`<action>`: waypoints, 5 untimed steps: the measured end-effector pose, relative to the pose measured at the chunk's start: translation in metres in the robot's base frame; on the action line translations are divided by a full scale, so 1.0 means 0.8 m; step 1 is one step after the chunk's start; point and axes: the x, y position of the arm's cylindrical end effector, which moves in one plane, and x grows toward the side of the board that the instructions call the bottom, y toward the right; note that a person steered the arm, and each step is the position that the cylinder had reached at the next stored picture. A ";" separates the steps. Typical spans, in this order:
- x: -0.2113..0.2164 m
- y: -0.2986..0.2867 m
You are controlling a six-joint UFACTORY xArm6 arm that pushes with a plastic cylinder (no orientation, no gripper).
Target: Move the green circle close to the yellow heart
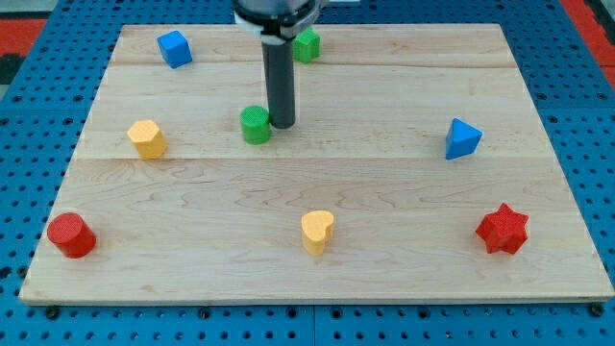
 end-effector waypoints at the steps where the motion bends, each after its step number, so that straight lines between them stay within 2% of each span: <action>1: -0.041 -0.001; 2: -0.018 -0.047; 3: 0.070 -0.013; 4: 0.084 -0.003; 5: 0.023 -0.037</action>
